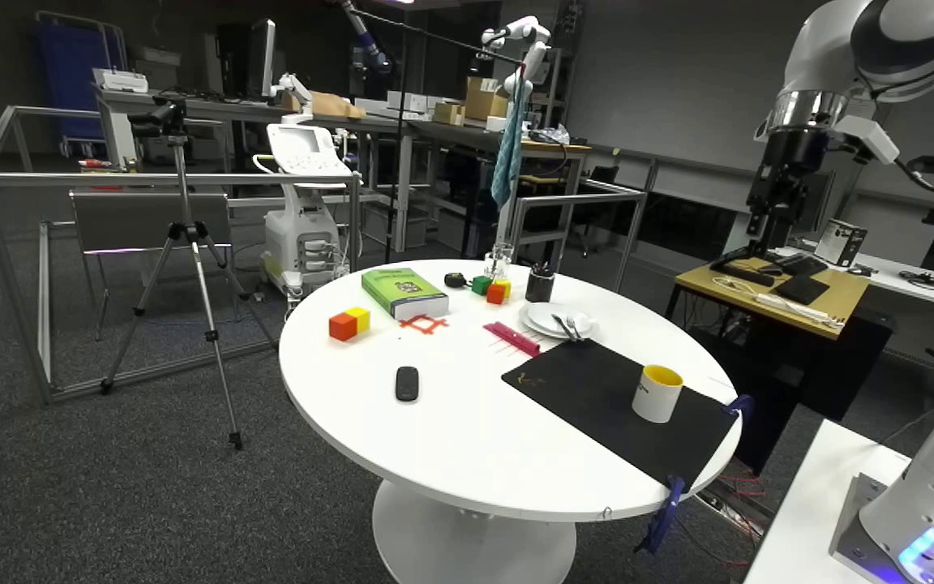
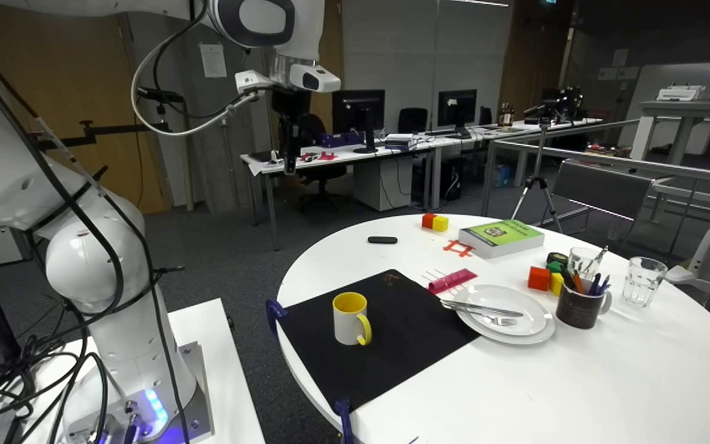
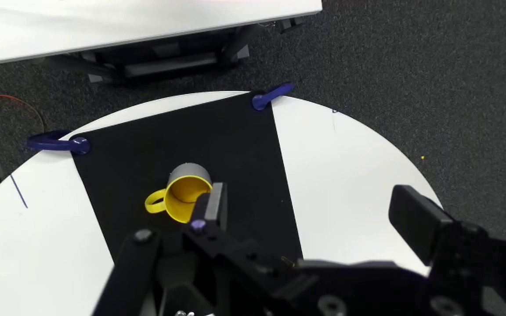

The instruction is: Move the white mug to the left of the black mat

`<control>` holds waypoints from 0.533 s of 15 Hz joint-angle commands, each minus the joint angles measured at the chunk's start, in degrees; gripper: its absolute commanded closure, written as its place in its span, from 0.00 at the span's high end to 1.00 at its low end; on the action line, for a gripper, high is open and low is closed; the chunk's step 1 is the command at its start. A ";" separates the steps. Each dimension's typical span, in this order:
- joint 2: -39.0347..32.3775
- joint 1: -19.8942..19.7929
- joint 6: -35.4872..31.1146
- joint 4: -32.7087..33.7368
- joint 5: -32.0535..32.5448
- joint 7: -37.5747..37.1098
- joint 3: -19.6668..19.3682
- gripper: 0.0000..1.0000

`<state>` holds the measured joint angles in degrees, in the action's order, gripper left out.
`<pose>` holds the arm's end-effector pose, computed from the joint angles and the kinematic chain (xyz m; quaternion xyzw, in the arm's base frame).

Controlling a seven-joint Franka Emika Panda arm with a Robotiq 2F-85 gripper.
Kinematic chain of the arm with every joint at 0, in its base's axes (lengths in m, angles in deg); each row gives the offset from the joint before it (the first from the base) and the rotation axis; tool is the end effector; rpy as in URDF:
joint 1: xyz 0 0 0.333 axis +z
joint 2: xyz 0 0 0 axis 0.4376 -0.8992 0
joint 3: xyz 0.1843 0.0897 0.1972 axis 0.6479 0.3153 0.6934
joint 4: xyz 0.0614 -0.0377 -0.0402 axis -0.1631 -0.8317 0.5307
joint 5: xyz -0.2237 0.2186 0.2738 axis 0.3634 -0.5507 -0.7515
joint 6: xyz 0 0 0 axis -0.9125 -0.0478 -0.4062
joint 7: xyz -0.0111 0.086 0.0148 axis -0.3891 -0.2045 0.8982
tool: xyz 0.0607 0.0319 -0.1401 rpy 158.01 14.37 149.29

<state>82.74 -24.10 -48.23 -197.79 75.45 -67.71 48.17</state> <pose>0.3844 0.0513 0.4725 -0.9895 0.0850 0.0555 0.1031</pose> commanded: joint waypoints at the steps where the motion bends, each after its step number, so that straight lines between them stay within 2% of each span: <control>1: 0.43 -0.35 -2.29 -0.94 1.36 5.91 0.16 1.00; 8: -0.71 0.62 -11.44 -4.42 3.53 26.03 -5.46 1.00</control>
<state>82.36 -24.14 -55.38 -200.54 78.10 -49.54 45.64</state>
